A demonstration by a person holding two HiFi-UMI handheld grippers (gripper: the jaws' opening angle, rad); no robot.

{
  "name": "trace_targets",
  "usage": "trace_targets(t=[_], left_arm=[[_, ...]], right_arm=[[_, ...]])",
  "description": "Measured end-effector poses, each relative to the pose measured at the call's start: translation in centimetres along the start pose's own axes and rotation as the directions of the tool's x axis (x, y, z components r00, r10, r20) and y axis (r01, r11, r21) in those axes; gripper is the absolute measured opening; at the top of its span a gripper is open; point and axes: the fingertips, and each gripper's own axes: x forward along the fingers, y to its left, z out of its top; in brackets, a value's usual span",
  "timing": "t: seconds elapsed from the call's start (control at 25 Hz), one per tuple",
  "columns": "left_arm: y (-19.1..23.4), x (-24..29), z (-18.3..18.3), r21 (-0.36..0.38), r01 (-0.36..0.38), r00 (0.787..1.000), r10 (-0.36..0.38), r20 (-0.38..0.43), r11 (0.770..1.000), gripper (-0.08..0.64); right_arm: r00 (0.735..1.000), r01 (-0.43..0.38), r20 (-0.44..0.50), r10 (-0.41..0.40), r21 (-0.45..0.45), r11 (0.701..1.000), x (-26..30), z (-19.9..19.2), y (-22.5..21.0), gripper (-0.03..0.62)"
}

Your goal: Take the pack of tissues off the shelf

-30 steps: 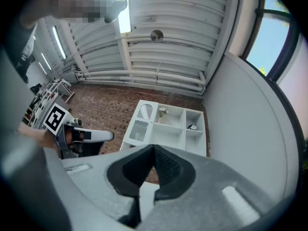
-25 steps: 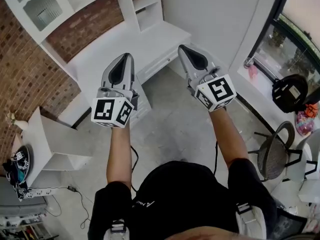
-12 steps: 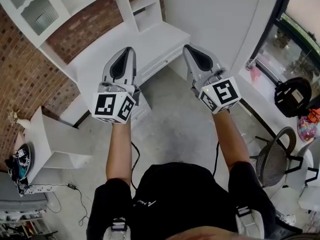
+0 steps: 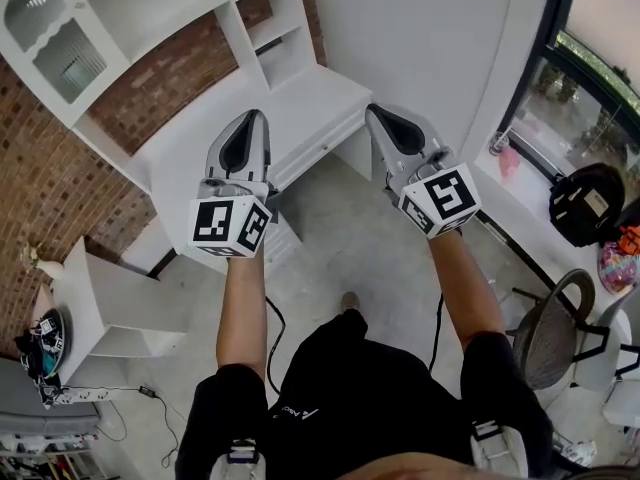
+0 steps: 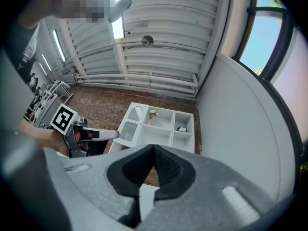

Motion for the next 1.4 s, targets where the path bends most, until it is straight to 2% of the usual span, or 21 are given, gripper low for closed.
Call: trace_targets(t=[0.24,0.8,1.12,1.4], left_arm=[[3.9,5.2,-2.6,-0.016,-0.022,0.999,0.022,0.027,1.0,-0.002],[16.2,23.4,-7.3,0.008,-0.045,0.994,0.044,0.103,0.999,-0.002],[18.7,30.3,-8.6,0.052,-0.076,0.991,0.07,0.111,0.996,-0.002],[19.8,37.6,-10.7,0.094,-0.172,0.98,0.161,0.114,0.981,0.0]], right_arm=[[1.0,-0.002,-0.013,0.002,-0.04,0.999,4.3,-2.3,-3.9,0.002],[0.999,-0.039,0.0,0.039,-0.088,0.995,21.7,-8.6,-16.6,0.002],[0.994,-0.099,0.028,0.101,-0.087,0.991,27.2,-11.4,-21.8,0.002],[0.975,-0.195,0.089,0.202,-0.077,0.978,31.6,-13.6,-28.6,0.002]])
